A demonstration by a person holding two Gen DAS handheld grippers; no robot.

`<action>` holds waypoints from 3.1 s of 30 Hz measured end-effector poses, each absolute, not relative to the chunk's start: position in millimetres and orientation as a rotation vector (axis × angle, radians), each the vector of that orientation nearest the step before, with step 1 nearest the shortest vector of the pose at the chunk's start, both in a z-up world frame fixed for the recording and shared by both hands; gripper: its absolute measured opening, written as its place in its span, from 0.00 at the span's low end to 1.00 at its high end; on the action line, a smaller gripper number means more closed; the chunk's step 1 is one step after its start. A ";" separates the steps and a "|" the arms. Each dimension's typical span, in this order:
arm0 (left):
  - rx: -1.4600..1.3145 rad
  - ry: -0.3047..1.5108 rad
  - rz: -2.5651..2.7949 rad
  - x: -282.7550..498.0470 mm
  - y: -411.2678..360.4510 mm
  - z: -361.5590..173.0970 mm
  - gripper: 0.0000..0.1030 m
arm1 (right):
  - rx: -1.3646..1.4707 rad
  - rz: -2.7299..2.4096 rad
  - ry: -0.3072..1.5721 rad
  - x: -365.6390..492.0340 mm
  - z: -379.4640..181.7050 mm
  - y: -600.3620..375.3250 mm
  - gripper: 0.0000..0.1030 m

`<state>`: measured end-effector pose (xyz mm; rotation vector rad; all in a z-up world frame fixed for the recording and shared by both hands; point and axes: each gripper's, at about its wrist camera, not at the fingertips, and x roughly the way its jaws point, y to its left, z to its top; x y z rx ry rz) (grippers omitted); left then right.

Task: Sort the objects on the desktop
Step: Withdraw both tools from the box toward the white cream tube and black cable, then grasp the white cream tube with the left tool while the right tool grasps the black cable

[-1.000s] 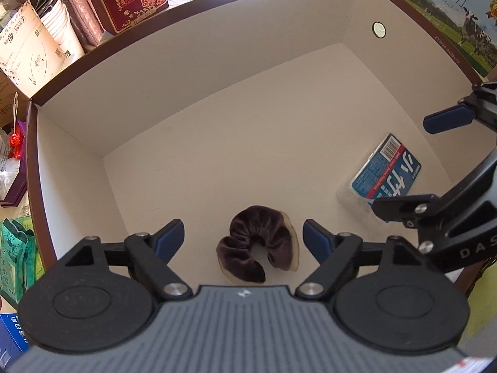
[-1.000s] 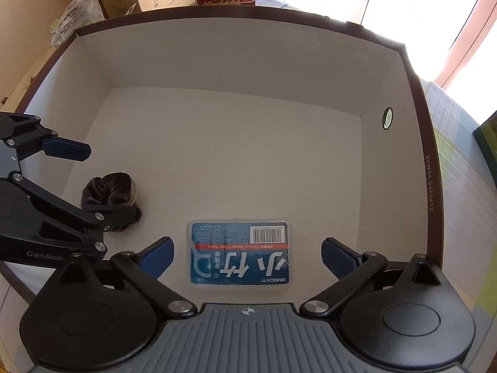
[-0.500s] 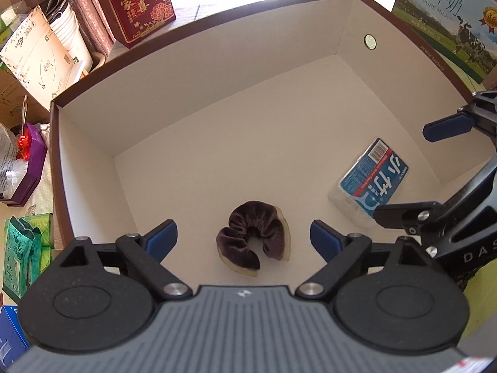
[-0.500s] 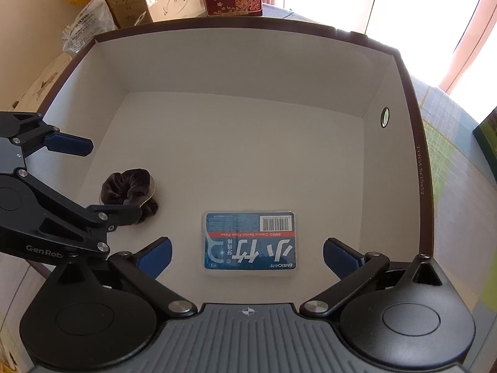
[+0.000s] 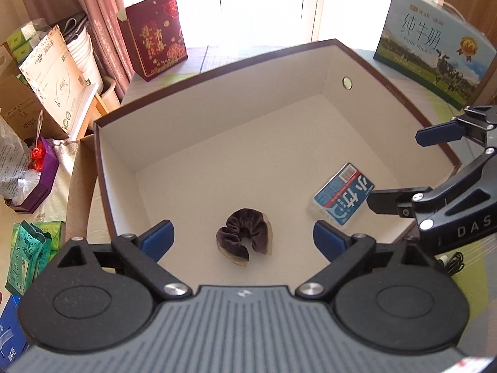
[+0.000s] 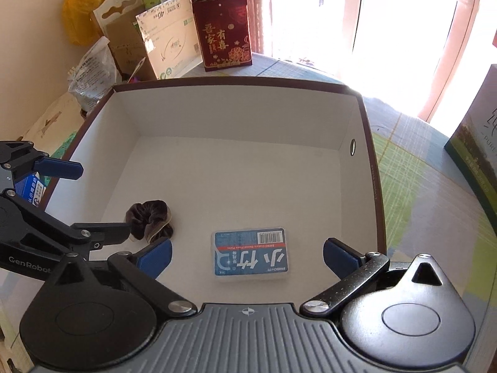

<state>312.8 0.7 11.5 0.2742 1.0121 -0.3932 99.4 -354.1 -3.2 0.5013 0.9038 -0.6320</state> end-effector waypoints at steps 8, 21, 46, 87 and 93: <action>0.252 0.894 -0.351 269.3 18.3 49.3 0.93 | 0.449 -0.655 0.776 77.2 30.1 -319.6 0.98; 0.196 0.798 -0.300 186.5 48.6 72.6 0.96 | 0.380 -0.684 0.663 32.6 45.0 -246.1 0.98; 0.114 0.986 -0.271 89.5 56.3 -2.7 0.96 | 0.453 -0.757 0.731 -35.0 -15.5 -152.4 0.98; 0.029 1.084 -0.221 152.1 24.7 -73.8 0.84 | 0.628 -0.900 0.851 -68.4 -78.4 -189.3 0.98; 0.050 1.118 -0.230 160.8 26.5 -87.2 0.64 | 0.637 -0.909 0.854 -70.3 -81.0 -191.9 0.98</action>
